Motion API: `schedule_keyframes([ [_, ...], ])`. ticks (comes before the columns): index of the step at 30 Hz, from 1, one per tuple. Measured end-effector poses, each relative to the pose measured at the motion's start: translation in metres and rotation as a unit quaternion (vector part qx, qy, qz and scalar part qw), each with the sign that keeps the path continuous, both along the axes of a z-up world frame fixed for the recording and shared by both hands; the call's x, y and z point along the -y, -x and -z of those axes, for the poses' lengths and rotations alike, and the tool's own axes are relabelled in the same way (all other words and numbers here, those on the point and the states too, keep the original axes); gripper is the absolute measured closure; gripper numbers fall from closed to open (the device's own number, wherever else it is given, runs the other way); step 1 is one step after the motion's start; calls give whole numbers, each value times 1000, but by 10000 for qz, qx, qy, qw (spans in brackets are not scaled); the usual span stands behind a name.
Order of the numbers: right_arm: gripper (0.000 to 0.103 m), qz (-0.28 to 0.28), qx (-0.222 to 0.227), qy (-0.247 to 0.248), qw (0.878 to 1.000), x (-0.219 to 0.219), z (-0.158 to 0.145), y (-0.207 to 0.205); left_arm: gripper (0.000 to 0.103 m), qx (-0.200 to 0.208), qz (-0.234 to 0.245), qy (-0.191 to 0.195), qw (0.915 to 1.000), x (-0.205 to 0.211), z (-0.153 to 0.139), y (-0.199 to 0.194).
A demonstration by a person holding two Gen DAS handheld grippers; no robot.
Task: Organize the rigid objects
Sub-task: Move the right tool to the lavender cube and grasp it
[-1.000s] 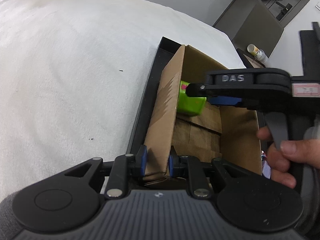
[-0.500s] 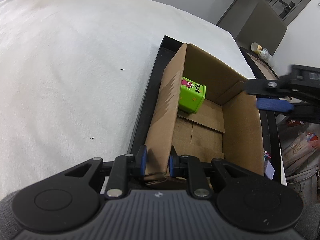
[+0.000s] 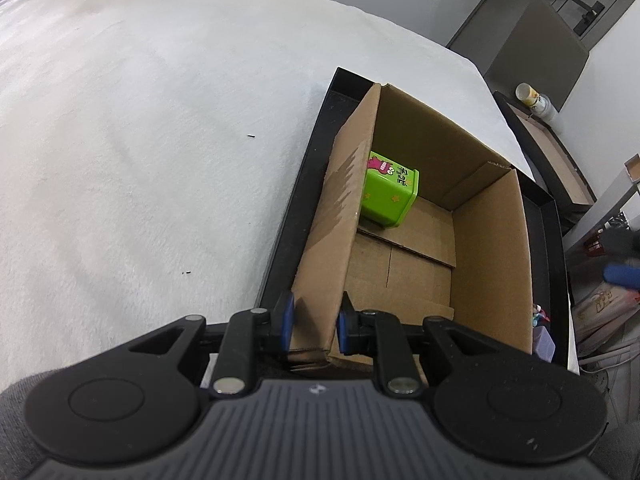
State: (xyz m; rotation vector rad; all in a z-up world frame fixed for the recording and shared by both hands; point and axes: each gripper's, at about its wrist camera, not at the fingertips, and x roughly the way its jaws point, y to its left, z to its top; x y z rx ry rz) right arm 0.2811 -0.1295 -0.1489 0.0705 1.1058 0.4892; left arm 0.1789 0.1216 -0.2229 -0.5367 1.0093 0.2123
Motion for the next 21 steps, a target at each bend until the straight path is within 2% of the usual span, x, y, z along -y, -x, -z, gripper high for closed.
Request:
schedule_keyframes([
  [9,26,865,-318,357,9951,46,32,1,84,-8,10,-40,10000,3,-2,0],
  [14,25,1126,-458,399,9918,59,47,3,84,93,48,-119,9999,4,-4,3],
  [21,25,1219,-610,706,9882,63,70,1,84,104,64,-114,9999,1,-3,3],
])
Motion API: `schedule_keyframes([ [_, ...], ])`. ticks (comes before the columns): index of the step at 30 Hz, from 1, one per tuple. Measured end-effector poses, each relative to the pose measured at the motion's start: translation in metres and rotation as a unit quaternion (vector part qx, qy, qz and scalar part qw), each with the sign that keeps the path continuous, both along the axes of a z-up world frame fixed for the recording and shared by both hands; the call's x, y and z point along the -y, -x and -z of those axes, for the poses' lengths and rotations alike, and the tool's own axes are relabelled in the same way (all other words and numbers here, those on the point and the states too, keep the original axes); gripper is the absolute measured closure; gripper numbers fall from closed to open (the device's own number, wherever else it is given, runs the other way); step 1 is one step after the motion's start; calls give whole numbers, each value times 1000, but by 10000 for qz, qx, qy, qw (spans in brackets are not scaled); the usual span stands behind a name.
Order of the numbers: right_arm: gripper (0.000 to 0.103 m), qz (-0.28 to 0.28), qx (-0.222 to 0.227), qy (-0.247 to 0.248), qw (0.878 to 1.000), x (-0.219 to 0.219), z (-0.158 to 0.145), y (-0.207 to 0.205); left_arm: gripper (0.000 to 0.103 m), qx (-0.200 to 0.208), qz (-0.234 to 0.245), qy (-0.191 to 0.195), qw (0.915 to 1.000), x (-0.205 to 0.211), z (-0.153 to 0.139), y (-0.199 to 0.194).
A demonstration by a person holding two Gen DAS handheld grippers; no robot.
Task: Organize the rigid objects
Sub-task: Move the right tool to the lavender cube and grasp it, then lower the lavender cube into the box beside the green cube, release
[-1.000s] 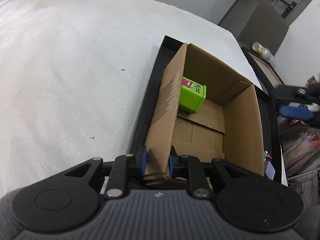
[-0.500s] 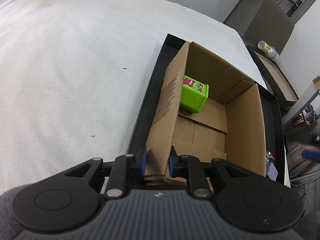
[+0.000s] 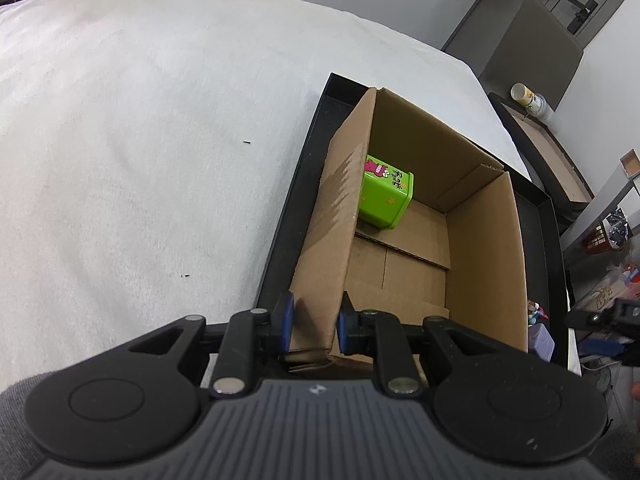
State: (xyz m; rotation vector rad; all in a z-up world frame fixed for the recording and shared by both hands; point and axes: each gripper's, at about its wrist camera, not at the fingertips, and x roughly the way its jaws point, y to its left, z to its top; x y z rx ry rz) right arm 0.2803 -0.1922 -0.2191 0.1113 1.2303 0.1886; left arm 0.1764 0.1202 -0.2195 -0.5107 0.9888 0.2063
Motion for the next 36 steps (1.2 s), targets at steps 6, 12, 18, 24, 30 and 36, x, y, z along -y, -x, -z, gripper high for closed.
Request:
schedule_keyframes([
  [6,25,214,-194,203,9994,4,24,-1,84,15,-27,80,10000,-2,3,2],
  [12,25,397,-355,292,9982,5,40,-4,84,38,-5,68,10000,1,1,3],
  [18,58,416,-488,382,9972,0,51,-3,84,38,29,48,10000,3,1,4],
  [24,60,177,-300,352,9988,-4,36,8,84,37,34,47,10000,3,1,4],
  [30,60,33,-120,280,9995,-8,16,21,84,28,57,49,10000,3,0,4],
  [36,60,-83,83,270,9996,-21,-3,23,84,31,66,43,10000,4,0,4],
])
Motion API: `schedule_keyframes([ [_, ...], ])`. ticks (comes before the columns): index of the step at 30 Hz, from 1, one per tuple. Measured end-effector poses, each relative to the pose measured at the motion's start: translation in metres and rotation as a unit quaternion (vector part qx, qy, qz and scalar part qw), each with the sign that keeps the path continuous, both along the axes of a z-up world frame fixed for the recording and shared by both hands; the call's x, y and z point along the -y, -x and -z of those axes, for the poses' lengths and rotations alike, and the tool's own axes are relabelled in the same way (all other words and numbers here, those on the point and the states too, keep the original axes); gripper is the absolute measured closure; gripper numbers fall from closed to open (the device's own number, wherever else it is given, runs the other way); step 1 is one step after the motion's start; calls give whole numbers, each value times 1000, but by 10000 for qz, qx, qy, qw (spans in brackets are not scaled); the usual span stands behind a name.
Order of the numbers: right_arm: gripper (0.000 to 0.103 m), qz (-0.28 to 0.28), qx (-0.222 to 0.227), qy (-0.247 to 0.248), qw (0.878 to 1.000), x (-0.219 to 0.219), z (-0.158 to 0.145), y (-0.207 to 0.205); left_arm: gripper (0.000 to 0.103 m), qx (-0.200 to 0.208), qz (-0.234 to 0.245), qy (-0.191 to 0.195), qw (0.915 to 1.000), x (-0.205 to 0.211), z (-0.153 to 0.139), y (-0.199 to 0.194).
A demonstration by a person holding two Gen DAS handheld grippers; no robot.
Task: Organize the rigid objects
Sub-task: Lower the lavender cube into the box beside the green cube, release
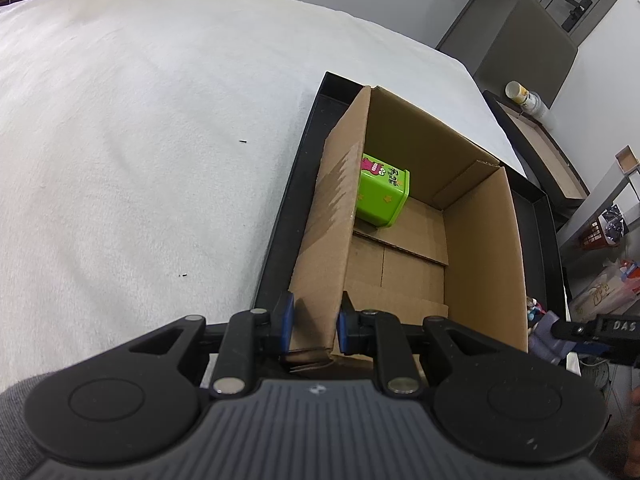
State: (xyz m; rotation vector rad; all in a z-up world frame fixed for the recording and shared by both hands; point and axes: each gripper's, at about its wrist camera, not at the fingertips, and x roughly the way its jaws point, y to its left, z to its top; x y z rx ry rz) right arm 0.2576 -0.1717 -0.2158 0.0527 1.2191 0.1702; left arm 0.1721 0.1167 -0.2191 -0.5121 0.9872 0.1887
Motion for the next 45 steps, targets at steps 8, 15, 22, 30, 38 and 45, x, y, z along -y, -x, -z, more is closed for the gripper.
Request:
schedule_keyframes([
  [8,60,-95,223,-204,9995,-7,-20,-11,84,1,6,-8,10000,0,0,0],
  [15,60,-279,534,-391,9974,-23,-50,-14,84,4,4,-3,10000,0,0,1],
  [22,60,-506,760,-558,9943,-47,-70,-17,84,24,8,19,10000,0,0,1],
  [30,60,-759,869,-637,9913,-76,-77,-26,84,50,-14,65,10000,-2,1,2],
  [38,60,-1034,838,-632,9891,-111,-62,-34,84,88,-31,98,9999,-5,2,2],
  [45,60,-1271,832,-439,9874,-138,-42,-38,84,108,-40,130,9998,-7,4,2],
])
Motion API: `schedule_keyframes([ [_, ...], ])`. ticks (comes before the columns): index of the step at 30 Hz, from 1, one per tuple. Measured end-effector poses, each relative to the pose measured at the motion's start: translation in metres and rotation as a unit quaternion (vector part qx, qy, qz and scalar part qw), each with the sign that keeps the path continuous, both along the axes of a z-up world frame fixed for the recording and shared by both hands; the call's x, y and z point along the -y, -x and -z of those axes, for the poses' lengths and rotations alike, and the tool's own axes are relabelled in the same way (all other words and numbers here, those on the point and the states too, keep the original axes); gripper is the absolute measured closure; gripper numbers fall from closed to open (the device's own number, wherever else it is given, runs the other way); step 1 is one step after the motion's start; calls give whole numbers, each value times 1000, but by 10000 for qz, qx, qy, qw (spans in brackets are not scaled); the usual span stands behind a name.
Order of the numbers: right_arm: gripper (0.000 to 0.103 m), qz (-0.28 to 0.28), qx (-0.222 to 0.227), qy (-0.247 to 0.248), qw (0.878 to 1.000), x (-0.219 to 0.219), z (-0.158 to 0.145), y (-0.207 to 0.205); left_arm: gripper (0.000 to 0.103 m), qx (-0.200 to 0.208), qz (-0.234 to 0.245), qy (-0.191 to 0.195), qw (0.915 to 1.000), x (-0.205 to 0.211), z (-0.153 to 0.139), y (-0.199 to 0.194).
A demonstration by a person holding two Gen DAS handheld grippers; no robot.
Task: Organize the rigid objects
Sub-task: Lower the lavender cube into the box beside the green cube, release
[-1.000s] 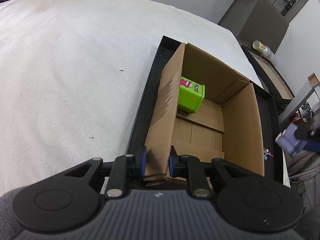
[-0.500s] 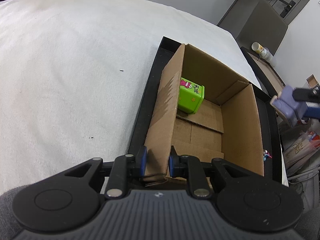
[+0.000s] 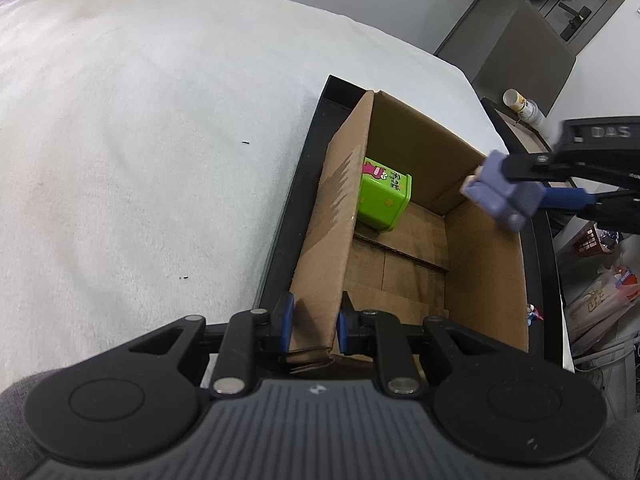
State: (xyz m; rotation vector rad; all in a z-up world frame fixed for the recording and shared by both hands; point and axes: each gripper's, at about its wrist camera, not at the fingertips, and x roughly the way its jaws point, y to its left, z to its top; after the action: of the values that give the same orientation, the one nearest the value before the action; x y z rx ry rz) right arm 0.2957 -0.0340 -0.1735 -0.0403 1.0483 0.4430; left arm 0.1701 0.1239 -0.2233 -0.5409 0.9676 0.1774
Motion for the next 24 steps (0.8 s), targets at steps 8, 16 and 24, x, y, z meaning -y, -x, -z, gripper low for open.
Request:
schedule_keyframes([
  [8,60,-151,128,256,9995,-20,21,-5,84,32,29,20,10000,-2,1,0],
  [16,59,-86,-39,459,9989,-25,47,-9,83,51,32,45,10000,-3,1,1],
  [24,60,84,-93,198,9997,-3,33,-1,83,27,35,45,10000,-2,1,-1],
])
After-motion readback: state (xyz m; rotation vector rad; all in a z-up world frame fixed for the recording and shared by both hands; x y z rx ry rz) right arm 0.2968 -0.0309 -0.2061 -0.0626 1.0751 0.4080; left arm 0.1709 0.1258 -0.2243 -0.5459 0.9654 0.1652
